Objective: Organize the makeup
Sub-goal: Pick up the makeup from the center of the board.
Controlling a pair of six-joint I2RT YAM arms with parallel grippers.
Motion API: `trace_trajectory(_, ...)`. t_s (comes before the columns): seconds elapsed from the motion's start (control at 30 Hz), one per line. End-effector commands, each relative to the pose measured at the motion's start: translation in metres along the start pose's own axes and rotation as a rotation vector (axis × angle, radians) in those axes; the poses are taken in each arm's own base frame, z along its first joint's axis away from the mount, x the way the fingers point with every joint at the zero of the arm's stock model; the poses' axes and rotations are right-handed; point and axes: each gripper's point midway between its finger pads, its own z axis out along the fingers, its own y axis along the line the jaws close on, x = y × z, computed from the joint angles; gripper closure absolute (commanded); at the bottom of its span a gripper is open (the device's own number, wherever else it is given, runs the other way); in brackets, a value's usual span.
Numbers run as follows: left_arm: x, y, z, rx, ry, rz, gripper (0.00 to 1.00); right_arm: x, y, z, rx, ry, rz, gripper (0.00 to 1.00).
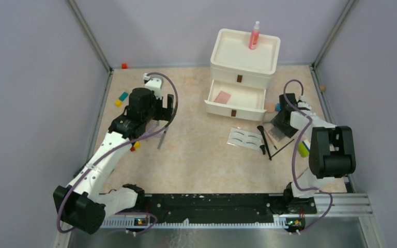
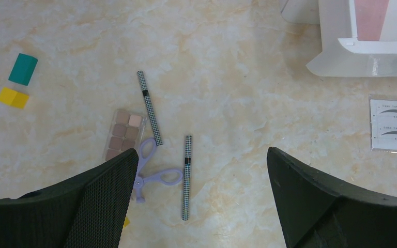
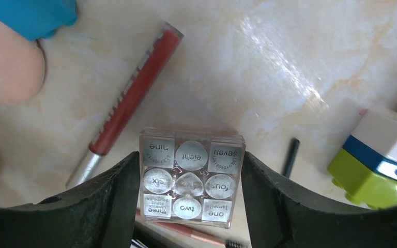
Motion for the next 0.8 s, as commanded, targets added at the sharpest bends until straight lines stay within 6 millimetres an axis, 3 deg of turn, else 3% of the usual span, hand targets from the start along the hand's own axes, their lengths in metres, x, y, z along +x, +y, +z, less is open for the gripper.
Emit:
trace_trajectory(0.0,-0.013,0.003,-0.004,-0.005,-0.06,0.005,0.01,-0.035,-0.002,-0.037,-0.076,-0.149,0.069,0.55)
trace_trajectory(0.23,-0.012,0.004,-0.003,-0.006,-0.057,0.001,0.01,-0.082,-0.012,-0.09,-0.101,-0.335,0.003,0.61)
trace_trajectory(0.33,-0.012,0.004,-0.003,-0.003,-0.055,0.0,0.01,-0.097,0.0,-0.118,-0.202,-0.388,-0.07,0.63)
trace_trajectory(0.4,-0.012,0.003,-0.003,-0.001,-0.054,0.0,0.01,-0.102,0.012,-0.137,-0.293,-0.402,-0.086,0.69)
trace_trajectory(0.6,-0.012,0.006,-0.004,-0.009,-0.059,-0.006,0.01,-0.1,0.075,-0.205,-0.624,-0.454,-0.19,0.73)
trace_trajectory(0.77,-0.012,0.006,-0.004,-0.004,-0.06,-0.008,0.01,-0.088,0.13,-0.24,-0.739,-0.48,-0.303,0.73)
